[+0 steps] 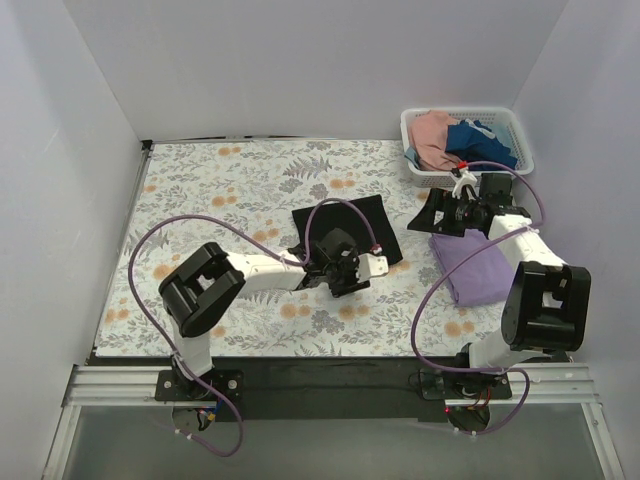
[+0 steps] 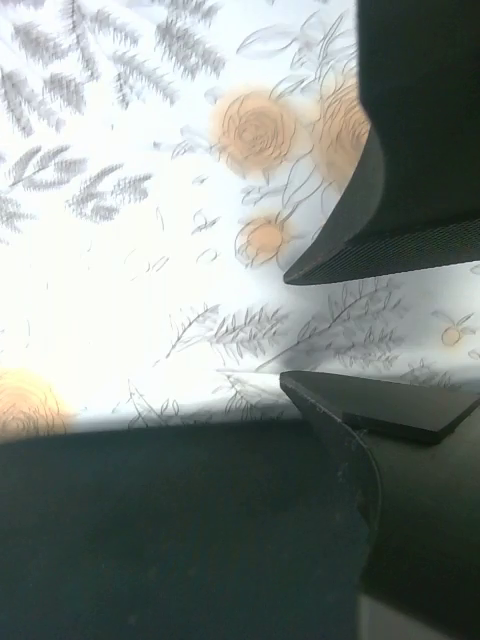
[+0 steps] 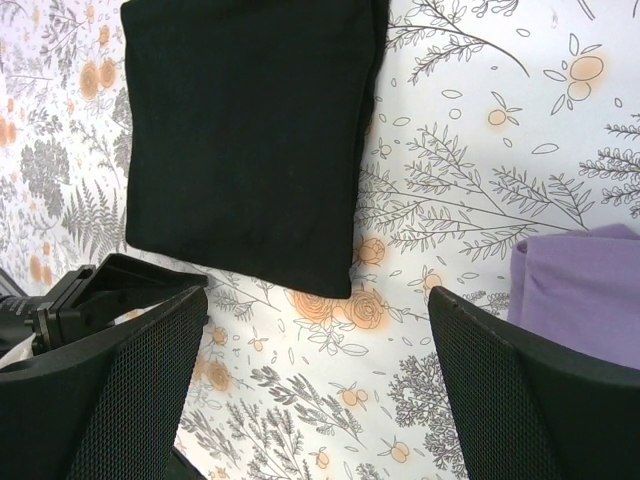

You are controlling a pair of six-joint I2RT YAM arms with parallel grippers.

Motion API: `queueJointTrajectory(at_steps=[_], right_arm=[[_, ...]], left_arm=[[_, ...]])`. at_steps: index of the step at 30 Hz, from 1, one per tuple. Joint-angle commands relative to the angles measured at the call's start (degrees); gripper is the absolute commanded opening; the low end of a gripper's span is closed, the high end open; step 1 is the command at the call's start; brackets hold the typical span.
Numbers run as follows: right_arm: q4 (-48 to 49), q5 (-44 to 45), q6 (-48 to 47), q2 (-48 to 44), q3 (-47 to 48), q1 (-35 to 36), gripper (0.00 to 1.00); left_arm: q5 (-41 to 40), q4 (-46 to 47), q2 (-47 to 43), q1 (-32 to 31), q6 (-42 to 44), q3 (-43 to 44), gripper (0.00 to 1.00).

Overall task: Fold and stack the t-shirts
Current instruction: Neatly place the folded tshirt to the corner

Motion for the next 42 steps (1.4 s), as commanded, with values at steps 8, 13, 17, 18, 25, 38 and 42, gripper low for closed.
queueJointTrajectory(at_steps=[8,13,17,18,25,38,42], right_arm=[[-0.8,-5.3,2.6,0.2,-1.6,-1.7,0.96],[-0.8,-8.7,5.2,2.0,-1.0,-4.5,0.96],[-0.9,-10.9,6.4,3.2,-1.2,-6.8,0.96],[-0.8,-11.0,6.5,3.2,-1.7,-7.0,0.96],[0.7,-12.4,7.7,3.3,-3.6,-7.0,0.96],[20.8,-11.9,24.1,0.1,-16.6,1.5,0.98],[29.1,-9.4,33.0,0.6,-20.2,4.4,0.98]], left_arm=[[3.0,5.3,-0.2,-0.9,0.8,4.7,0.4],[-1.3,10.5,7.0,-2.4,4.6,9.3,0.39],[-4.7,15.0,11.2,-2.8,7.2,10.7,0.38],[-5.7,15.4,13.0,-2.9,7.6,11.4,0.38],[-5.8,16.3,12.5,-3.5,8.4,8.2,0.0],[3.6,10.7,-1.1,-1.8,-3.3,2.9,0.0],[4.2,10.1,-1.7,-1.6,-5.4,3.8,0.0]])
